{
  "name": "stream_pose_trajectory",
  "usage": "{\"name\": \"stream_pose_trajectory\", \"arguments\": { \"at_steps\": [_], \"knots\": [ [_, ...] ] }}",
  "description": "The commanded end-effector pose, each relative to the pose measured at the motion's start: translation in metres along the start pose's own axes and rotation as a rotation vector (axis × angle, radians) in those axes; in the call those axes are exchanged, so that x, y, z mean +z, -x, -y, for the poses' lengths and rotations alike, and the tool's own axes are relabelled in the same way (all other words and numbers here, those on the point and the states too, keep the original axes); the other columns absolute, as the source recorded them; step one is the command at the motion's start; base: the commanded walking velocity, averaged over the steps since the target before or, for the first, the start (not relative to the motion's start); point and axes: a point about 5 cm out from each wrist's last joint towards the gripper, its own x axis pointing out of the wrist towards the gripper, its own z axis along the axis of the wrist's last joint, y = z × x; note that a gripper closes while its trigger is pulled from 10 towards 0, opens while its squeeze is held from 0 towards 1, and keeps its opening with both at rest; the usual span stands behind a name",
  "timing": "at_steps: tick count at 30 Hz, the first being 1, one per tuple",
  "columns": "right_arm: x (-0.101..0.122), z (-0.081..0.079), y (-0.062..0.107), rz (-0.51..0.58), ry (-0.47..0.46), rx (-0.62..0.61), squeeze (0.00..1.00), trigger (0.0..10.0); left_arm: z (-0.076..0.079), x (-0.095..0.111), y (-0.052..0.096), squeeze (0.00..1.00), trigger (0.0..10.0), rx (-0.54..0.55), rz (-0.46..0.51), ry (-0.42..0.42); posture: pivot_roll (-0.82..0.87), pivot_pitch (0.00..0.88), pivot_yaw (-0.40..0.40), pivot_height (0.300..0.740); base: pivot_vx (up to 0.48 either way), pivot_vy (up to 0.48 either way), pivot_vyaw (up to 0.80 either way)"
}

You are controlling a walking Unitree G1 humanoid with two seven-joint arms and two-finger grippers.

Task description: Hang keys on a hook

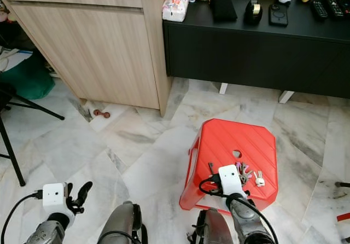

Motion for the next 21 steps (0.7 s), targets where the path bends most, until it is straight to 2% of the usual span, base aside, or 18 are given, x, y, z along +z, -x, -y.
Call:
{"name": "stream_pose_trajectory", "arguments": {
  "at_steps": [1,20,21],
  "knots": [
    [-0.0117,-0.0019,0.0029,-0.048,-0.013,0.002,0.0,10.0,-0.0057,-0.007,0.0063,0.0,10.0,0.015,-0.032,0.001,0.19,0.259,0.006,0.642,0.0,0.0,0.0],
    [-0.016,-0.0062,0.0034,-0.071,-0.011,0.015,0.0,10.0,-0.007,-0.0058,0.0059,0.0,10.0,0.013,-0.041,-0.001,0.19,0.256,0.006,0.642,0.0,0.0,0.0],
    [-0.016,-0.0062,0.0034,-0.072,-0.01,0.016,0.0,2.7,-0.0069,-0.0059,0.0059,0.0,10.0,0.013,-0.041,-0.001,0.19,0.255,0.005,0.642,0.0,0.0,0.0]
  ]
}}
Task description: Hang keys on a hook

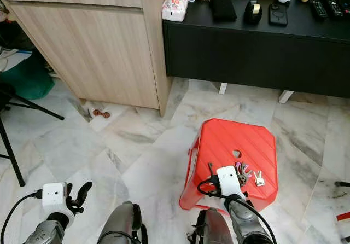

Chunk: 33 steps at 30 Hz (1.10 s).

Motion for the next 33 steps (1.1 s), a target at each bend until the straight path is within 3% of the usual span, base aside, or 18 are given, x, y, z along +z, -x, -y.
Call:
{"name": "stream_pose_trajectory", "arguments": {
  "at_steps": [1,2,3,17,24,33],
  "knots": [
    [-0.014,-0.003,0.003,-0.055,-0.006,0.008,0.0,2.7,-0.005,-0.007,0.006,0.0,10.0,0.011,-0.035,0.002,0.19,0.255,0.005,0.642,0.0,0.0,0.0],
    [-0.014,-0.003,0.003,-0.056,-0.005,0.008,0.0,2.7,-0.005,-0.007,0.006,0.0,10.0,0.01,-0.035,0.002,0.19,0.255,0.005,0.642,0.0,0.0,0.0],
    [-0.014,-0.002,0.003,-0.058,-0.003,0.008,0.0,0.0,-0.005,-0.008,0.006,0.0,10.0,0.011,-0.037,0.003,0.19,0.256,0.005,0.642,0.0,0.0,0.0],
    [-0.011,-0.001,0.003,-0.042,-0.011,-0.005,0.0,0.0,-0.003,-0.009,0.004,0.0,10.0,0.014,-0.045,0.005,0.19,0.245,0.001,0.642,0.0,0.0,0.0],
    [0.017,0.007,0.0,0.142,-0.091,-0.039,0.0,0.0,-0.008,-0.02,0.008,0.0,10.0,0.056,-0.094,0.003,0.17,0.233,0.001,0.642,0.0,0.0,0.0],
    [0.058,0.018,0.006,0.419,-0.131,-0.097,0.0,0.0,-0.008,-0.025,0.007,0.0,10.0,0.086,-0.126,0.004,0.16,0.213,-0.009,0.642,0.0,0.0,0.0]
  ]
}}
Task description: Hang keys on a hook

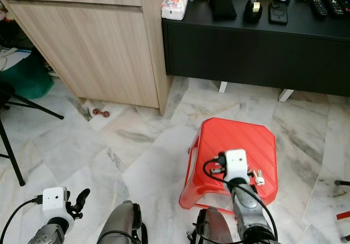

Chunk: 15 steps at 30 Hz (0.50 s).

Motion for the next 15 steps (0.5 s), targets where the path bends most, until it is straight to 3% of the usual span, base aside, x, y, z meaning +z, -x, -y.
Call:
{"name": "stream_pose_trajectory", "arguments": {
  "at_steps": [1,3,4,5,6,15],
  "knots": [
    [0.002,0.002,0.003,0.043,-0.026,-0.03,0.0,0.0,-0.004,-0.01,0.005,0.0,10.0,0.02,-0.036,-0.005,0.16,0.208,-0.01,0.642,0.0,0.0,0.0],
    [0.009,0.002,0.003,0.092,-0.029,-0.039,0.0,0.5,-0.004,-0.01,0.004,0.0,10.0,0.024,-0.039,-0.003,0.15,0.203,-0.011,0.642,0.0,0.0,0.0],
    [0.015,0.003,0.005,0.137,-0.032,-0.051,0.0,4.0,-0.003,-0.01,0.003,0.0,10.0,0.029,-0.044,-0.001,0.15,0.194,-0.014,0.642,0.0,0.0,0.0],
    [0.017,0.003,0.006,0.148,-0.033,-0.054,0.0,4.0,-0.003,-0.01,0.003,0.0,10.0,0.031,-0.046,-0.001,0.15,0.194,-0.014,0.642,0.0,0.0,0.0],
    [0.018,0.003,0.007,0.159,-0.033,-0.058,0.0,10.0,-0.003,-0.01,0.003,0.0,10.0,0.032,-0.048,0.0,0.15,0.19,-0.015,0.642,0.0,0.0,0.0],
    [0.026,0.015,0.023,0.233,-0.016,-0.136,0.0,10.0,-0.002,-0.019,0.003,0.0,10.0,0.072,-0.1,0.017,0.13,0.141,-0.031,0.642,0.0,0.0,0.0]
  ]
}}
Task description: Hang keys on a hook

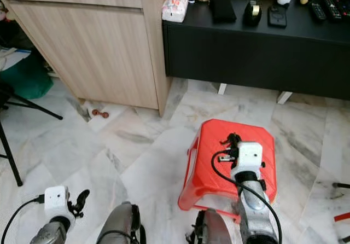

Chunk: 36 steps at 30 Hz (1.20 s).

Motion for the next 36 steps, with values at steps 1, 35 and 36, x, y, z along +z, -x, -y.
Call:
{"name": "stream_pose_trajectory", "arguments": {
  "at_steps": [1,35,36],
  "knots": [
    [0.005,0.006,0.003,0.016,0.004,-0.032,0.0,10.0,-0.005,-0.013,0.006,0.0,10.0,0.029,-0.058,0.018,0.12,0.127,-0.032,0.642,0.0,0.0,0.0],
    [0.018,0.013,-0.011,-0.003,-0.094,-0.14,0.0,10.0,-0.008,-0.016,0.004,0.0,10.0,0.069,-0.086,0.066,0.1,0.051,-0.037,0.642,-0.153,0.0,0.0],
    [0.018,0.013,-0.011,-0.003,-0.094,-0.14,0.0,10.0,-0.008,-0.015,0.004,0.0,10.0,0.07,-0.083,0.069,0.1,0.051,-0.037,0.642,-0.311,0.0,0.0]
  ]
}}
